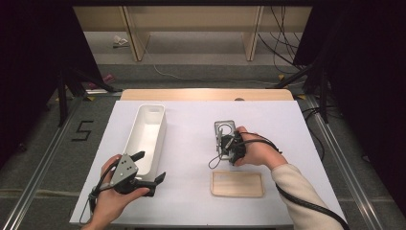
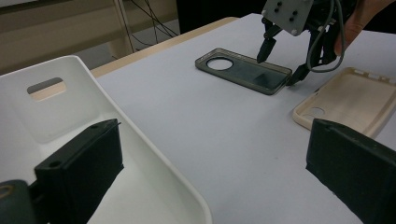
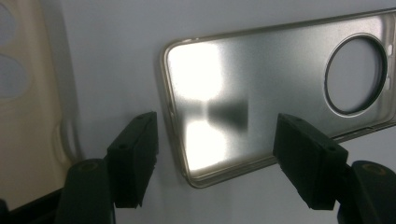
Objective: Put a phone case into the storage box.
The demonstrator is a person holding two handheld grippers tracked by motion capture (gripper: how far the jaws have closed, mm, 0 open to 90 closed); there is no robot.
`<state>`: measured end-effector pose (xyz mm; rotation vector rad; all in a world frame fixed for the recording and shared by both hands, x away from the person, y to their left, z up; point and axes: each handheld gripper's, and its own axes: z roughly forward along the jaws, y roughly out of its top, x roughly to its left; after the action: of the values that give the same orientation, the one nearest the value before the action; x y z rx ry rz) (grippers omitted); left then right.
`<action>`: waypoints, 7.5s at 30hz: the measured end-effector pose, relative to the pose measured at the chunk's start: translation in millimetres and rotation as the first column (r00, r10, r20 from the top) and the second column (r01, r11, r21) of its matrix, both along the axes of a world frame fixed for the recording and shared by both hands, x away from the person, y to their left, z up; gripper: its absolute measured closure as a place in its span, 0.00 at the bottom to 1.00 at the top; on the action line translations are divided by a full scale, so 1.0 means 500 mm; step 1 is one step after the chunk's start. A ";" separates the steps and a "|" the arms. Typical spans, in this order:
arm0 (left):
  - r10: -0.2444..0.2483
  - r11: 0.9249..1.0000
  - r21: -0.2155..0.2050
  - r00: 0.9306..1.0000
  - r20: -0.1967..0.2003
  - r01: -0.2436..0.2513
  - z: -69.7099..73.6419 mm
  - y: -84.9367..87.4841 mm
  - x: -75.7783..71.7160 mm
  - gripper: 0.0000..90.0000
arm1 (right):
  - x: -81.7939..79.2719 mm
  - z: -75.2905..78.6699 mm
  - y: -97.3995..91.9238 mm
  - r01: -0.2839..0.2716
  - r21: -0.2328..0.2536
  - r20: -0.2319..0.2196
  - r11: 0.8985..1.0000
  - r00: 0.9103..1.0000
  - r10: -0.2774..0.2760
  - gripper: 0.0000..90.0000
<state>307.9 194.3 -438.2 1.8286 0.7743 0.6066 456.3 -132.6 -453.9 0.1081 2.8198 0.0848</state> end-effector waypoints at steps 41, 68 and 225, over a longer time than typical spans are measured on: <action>0.002 1.000 0.005 1.000 -0.002 -0.002 -0.001 -0.002 0.000 0.04 | -0.003 -0.005 0.025 -0.111 -0.080 -0.121 0.991 0.987 0.101 0.85; 0.005 1.000 0.007 1.000 0.001 -0.005 0.000 -0.002 -0.001 0.05 | -0.003 -0.005 0.029 -0.068 -0.079 -0.135 0.995 0.989 0.057 0.95; 0.046 0.999 -0.005 0.899 -0.436 -0.054 0.143 -0.215 0.316 0.55 | -0.202 0.118 0.045 -0.149 0.564 0.073 0.812 0.989 0.131 0.99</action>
<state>466.0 86.7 -366.8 1.9594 1.1222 0.2150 355.0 -109.9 -394.9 0.0295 2.6687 0.9577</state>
